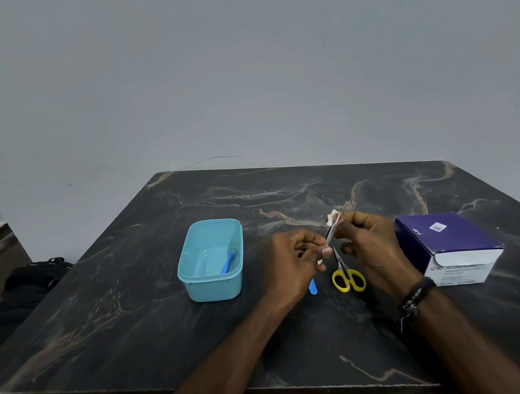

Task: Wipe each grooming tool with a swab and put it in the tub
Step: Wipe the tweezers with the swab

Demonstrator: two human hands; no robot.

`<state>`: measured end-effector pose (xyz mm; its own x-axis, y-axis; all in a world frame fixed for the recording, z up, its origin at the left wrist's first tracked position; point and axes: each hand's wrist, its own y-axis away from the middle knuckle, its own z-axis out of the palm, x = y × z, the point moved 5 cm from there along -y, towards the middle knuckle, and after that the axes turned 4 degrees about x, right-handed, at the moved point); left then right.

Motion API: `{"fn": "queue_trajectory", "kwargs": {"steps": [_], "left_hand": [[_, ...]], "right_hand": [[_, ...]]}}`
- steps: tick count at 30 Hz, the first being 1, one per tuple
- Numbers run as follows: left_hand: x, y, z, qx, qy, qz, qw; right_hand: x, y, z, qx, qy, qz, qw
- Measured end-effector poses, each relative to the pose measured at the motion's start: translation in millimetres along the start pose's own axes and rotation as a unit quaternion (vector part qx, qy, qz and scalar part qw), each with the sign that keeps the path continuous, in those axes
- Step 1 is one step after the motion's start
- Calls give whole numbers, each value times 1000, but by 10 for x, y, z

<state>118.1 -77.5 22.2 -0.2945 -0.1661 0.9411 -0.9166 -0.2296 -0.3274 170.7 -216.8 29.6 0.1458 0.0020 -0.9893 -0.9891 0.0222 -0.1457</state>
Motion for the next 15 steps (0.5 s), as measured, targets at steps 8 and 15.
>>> {"fn": "queue_trajectory", "kwargs": {"steps": [8,15], "left_hand": [[-33,-58,-89,38,0,22,999],[-69,-61,-50,12,10,12,1000]], "right_hand": [[-12,92,120,-111,86,-23,990],[-24,52,63,-35,59,-22,997]]}}
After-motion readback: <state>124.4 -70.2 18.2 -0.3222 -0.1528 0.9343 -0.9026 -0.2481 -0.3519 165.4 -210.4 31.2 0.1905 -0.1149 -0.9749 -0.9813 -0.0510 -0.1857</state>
